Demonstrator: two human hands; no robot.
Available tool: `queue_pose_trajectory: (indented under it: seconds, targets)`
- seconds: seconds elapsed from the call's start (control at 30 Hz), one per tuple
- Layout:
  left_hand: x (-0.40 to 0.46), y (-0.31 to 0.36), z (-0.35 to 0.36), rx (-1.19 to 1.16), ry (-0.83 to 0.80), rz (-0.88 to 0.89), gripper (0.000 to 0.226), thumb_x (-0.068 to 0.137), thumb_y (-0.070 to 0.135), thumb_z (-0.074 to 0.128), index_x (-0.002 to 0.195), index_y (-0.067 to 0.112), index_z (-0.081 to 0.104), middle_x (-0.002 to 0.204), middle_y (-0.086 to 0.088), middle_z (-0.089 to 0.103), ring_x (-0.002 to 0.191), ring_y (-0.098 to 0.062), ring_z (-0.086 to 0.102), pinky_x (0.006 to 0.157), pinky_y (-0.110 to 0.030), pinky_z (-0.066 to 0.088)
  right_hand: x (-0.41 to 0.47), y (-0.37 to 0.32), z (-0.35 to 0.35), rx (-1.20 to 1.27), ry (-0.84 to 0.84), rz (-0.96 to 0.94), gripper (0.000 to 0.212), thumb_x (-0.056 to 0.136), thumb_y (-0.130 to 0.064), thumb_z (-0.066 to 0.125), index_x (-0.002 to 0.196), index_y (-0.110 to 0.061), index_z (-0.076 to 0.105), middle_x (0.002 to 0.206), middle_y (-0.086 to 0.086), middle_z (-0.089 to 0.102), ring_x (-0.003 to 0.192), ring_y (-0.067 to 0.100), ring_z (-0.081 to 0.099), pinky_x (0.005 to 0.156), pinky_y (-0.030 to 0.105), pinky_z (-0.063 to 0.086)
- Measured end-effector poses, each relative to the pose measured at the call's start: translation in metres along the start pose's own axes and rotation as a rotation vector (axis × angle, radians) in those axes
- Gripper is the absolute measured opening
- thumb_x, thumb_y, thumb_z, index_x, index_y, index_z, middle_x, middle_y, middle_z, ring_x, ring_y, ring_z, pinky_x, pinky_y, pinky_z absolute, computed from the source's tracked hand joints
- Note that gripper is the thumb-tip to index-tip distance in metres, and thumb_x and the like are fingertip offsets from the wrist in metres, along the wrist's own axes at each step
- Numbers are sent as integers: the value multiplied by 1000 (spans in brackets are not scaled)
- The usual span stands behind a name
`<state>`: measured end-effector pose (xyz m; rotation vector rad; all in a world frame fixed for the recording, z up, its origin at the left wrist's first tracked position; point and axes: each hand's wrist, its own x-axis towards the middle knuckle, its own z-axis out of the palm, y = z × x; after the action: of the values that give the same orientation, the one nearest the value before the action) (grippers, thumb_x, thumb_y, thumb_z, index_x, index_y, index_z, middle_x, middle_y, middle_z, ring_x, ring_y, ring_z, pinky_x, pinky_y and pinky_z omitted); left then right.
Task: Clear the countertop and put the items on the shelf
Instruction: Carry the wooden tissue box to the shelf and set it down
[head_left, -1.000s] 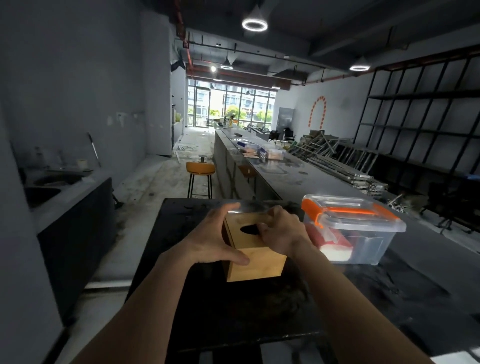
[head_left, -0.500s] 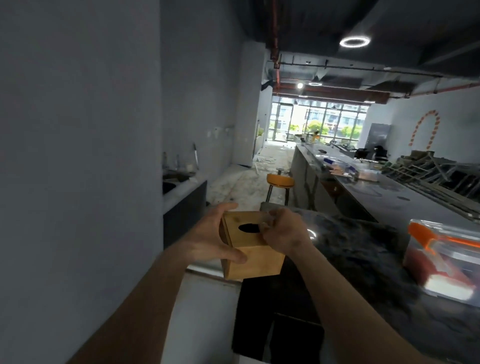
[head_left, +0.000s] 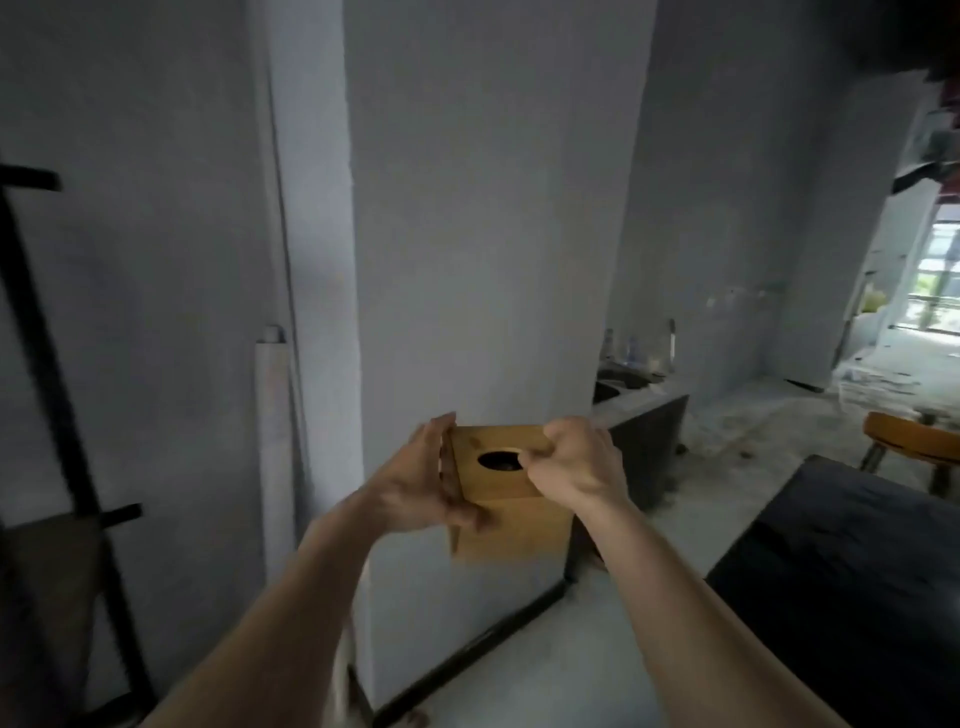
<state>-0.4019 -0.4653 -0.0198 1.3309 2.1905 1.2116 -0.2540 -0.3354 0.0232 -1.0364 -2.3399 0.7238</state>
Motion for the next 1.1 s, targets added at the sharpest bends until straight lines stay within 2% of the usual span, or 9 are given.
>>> queue_pose_trajectory:
  seconds: [0.1, 0.2, 0.3, 0.43, 0.57, 0.63, 0.83, 0.97, 1.1]
  targets:
    - [-54, -22, -34, 14, 96, -106, 151, 28, 50, 94, 155, 27, 16, 146, 0, 37, 133, -24, 45, 110, -45, 45, -27, -39, 29, 34, -101, -79, 39, 84, -43, 71, 116, -21, 68, 125, 6, 68, 118, 30, 63, 96, 34, 50]
    - [-108, -42, -71, 24, 174, -206, 154, 24, 53, 93, 156, 28, 18, 147, 2, 37, 133, -23, 46, 111, -46, 44, -55, -81, 59, 55, -174, -141, 37, 83, -43, 73, 114, -24, 70, 128, 7, 68, 118, 30, 64, 95, 31, 49]
    - [-164, -62, -111, 53, 251, -280, 152, 27, 53, 94, 156, 25, 18, 147, 6, 34, 135, -22, 43, 112, -47, 43, -87, -124, 90, 94, -260, -206, 50, 84, -42, 73, 129, -19, 65, 132, 6, 66, 122, 29, 61, 99, 31, 48]
    - [-233, -84, -160, 31, 353, -323, 152, 30, 50, 94, 157, 23, 16, 148, 5, 30, 136, -23, 41, 113, -49, 42, -126, -184, 132, 121, -330, -291, 45, 89, -38, 70, 127, -16, 63, 124, 6, 67, 113, 28, 64, 90, 31, 50]
    - [-303, -110, -211, -25, 455, -350, 150, 35, 45, 95, 158, 23, 12, 149, 5, 29, 136, -24, 40, 112, -51, 42, -173, -250, 180, 154, -372, -372, 53, 89, -40, 70, 135, -18, 59, 135, 4, 63, 122, 28, 61, 96, 34, 49]
    - [-338, -125, -237, -44, 504, -372, 149, 37, 42, 96, 158, 21, 11, 149, 5, 27, 136, -24, 39, 113, -50, 42, -198, -283, 204, 156, -388, -406, 52, 89, -40, 69, 135, -17, 59, 134, 4, 64, 121, 28, 62, 90, 30, 48]
    - [-438, -177, -309, -121, 645, -426, 132, 59, 11, 96, 158, 15, 10, 150, 2, 25, 140, -23, 35, 116, -44, 38, -276, -377, 275, 174, -432, -474, 39, 87, -41, 72, 118, -18, 66, 120, 5, 69, 107, 28, 68, 80, 32, 52]
    - [-495, -204, -350, -125, 697, -464, 130, 59, 8, 95, 159, 14, 12, 150, 3, 29, 141, -22, 36, 112, -37, 40, -320, -427, 314, 170, -475, -507, 42, 89, -38, 71, 123, -14, 64, 120, 4, 70, 109, 27, 67, 74, 30, 47]
    - [-535, -228, -382, -99, 721, -496, 131, 59, 12, 96, 160, 16, 12, 153, 4, 27, 143, -22, 34, 114, -42, 40, -349, -464, 351, 158, -516, -540, 41, 89, -39, 71, 122, -14, 63, 122, 5, 69, 112, 28, 66, 77, 31, 48]
